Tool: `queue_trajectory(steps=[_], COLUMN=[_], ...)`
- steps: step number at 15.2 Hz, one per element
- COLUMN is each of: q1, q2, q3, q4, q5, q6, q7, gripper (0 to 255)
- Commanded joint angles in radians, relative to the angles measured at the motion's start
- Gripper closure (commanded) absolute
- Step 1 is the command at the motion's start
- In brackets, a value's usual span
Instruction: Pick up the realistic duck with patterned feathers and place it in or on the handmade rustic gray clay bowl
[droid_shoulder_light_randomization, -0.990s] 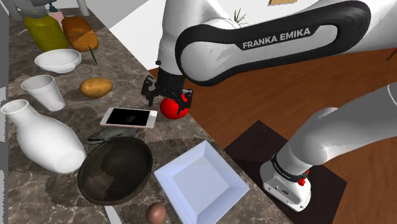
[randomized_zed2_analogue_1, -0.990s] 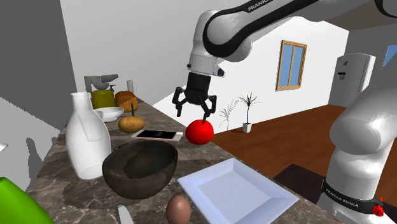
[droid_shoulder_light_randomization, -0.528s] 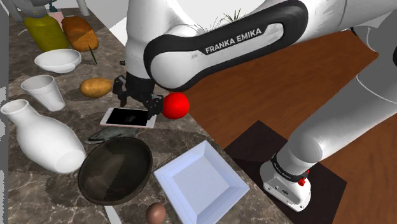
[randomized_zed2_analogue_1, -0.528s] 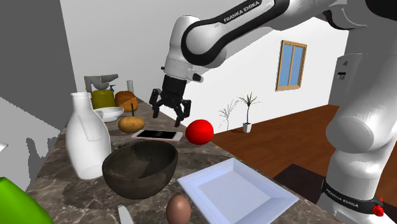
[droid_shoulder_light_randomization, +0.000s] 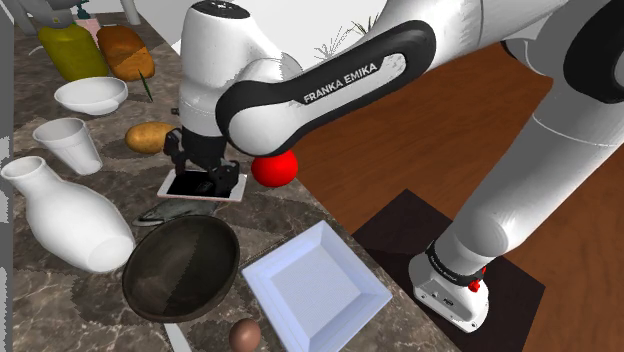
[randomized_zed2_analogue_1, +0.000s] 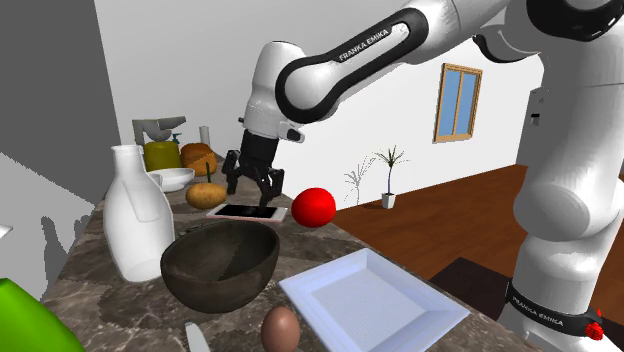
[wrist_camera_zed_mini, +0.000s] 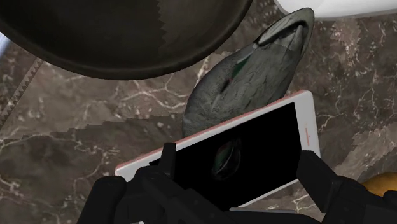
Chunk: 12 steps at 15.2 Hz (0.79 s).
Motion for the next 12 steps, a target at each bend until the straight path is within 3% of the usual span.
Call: queue_trajectory(steps=[1,9,10,12], q1=[0.012,0.013,0.013,0.013], q2=[0.034,0.034,0.034,0.034], q3=[-0.006,-0.007,-0.007,-0.007], q4=[-0.004,-0.005,-0.005,-0.005], q5=[-0.041,-0.040,-0.040,-0.040], q6=[0.027,0.027,0.027,0.027], q7=[0.028,0.027,0.027,0.027], gripper=[0,0,255,255])
